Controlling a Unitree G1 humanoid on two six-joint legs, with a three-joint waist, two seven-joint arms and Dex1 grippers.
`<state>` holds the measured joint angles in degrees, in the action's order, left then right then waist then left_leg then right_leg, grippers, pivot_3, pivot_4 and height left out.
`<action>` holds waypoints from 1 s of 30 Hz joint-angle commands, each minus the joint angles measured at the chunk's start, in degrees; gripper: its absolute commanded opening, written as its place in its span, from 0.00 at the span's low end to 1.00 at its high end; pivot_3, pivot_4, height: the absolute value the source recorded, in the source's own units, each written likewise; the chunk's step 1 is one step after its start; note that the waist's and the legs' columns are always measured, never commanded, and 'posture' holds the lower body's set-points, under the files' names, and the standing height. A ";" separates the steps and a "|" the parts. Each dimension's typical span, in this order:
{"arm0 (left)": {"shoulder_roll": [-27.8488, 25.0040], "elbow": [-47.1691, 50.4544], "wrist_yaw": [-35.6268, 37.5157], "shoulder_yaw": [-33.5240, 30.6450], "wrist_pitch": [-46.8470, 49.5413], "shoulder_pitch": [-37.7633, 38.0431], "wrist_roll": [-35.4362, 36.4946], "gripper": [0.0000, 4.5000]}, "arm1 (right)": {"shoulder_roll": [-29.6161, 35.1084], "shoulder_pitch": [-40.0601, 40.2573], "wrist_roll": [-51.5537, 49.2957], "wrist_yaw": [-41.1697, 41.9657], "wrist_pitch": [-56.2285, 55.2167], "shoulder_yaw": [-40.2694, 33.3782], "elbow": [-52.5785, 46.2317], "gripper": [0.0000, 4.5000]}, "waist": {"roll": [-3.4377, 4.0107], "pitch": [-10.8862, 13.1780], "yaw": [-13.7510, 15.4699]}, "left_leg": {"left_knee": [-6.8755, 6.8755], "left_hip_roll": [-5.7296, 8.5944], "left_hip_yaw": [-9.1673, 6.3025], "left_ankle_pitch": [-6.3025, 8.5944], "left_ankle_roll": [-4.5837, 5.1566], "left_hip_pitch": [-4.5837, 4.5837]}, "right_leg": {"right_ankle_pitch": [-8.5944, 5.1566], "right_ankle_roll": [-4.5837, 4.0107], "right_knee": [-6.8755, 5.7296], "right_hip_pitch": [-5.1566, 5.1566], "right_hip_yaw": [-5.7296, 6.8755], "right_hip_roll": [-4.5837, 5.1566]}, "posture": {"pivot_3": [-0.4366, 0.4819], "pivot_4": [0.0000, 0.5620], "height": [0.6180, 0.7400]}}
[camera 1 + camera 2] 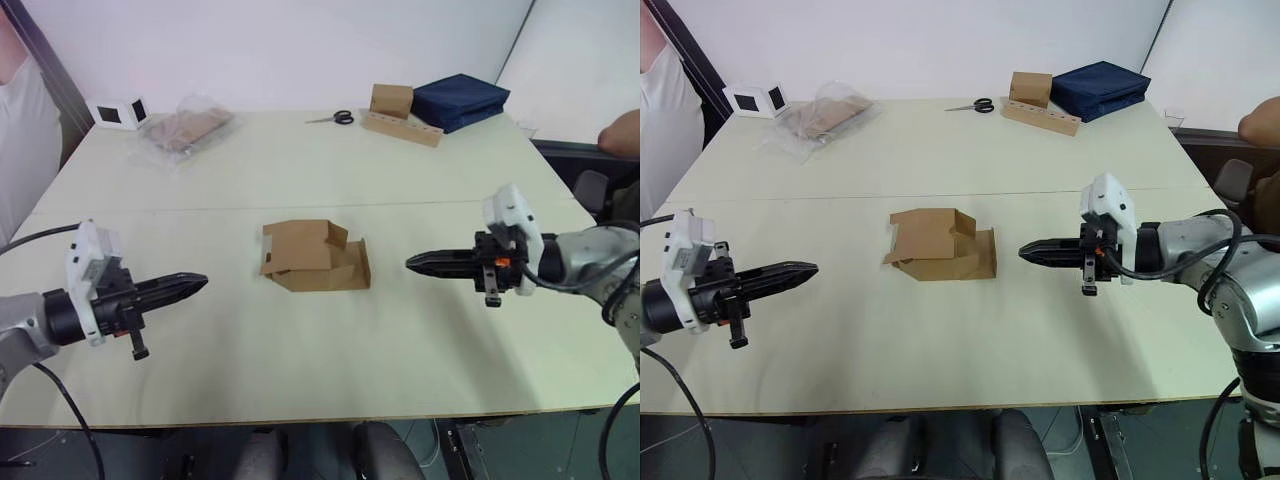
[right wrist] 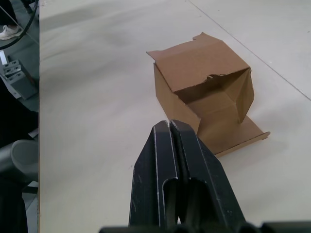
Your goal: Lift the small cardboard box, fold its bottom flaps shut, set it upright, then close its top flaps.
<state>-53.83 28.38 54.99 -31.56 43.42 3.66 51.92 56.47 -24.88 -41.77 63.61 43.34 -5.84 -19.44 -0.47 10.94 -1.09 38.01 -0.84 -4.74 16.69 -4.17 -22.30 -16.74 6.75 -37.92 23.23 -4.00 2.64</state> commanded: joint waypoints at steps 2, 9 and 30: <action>-1.29 1.24 -0.64 -1.32 0.40 -1.25 1.29 0.01 | -0.38 -0.40 0.01 0.07 -1.06 -1.20 -0.33 0.00 | 0.00 0.00 0.02 | 0.00 0.00 0.00 0.00 0.00 0.00 | 0.00 0.00 0.00 0.00 0.00 0.00 | 0.48 0.27 1.00; -1.98 -0.68 -2.11 1.43 1.73 -4.22 0.70 0.01 | -1.19 0.05 0.59 -0.69 -1.40 -0.80 -1.47 0.00 | 0.00 0.00 0.01 | 0.00 0.00 0.00 0.00 0.00 0.00 | 0.00 0.00 0.00 0.00 0.00 0.00 | 0.48 0.27 1.00; 8.99 -49.83 8.83 26.85 19.22 -42.92 -2.96 0.99 | -9.50 1.77 4.17 -8.60 -4.17 3.13 -7.32 0.00 | -0.05 0.02 -0.06 | 0.04 0.04 -0.08 -0.01 -0.02 -0.11 | 0.01 0.02 -0.07 0.12 0.08 -0.04 | 0.48 0.27 1.00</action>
<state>-44.79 -19.01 61.42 -5.90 62.26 -37.47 50.63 47.04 -23.23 -37.13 55.74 39.58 -0.96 -24.27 -0.52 10.97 -1.15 38.05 -0.80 -4.81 16.68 -4.19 -22.41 -16.73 6.77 -37.99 23.35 -3.93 2.60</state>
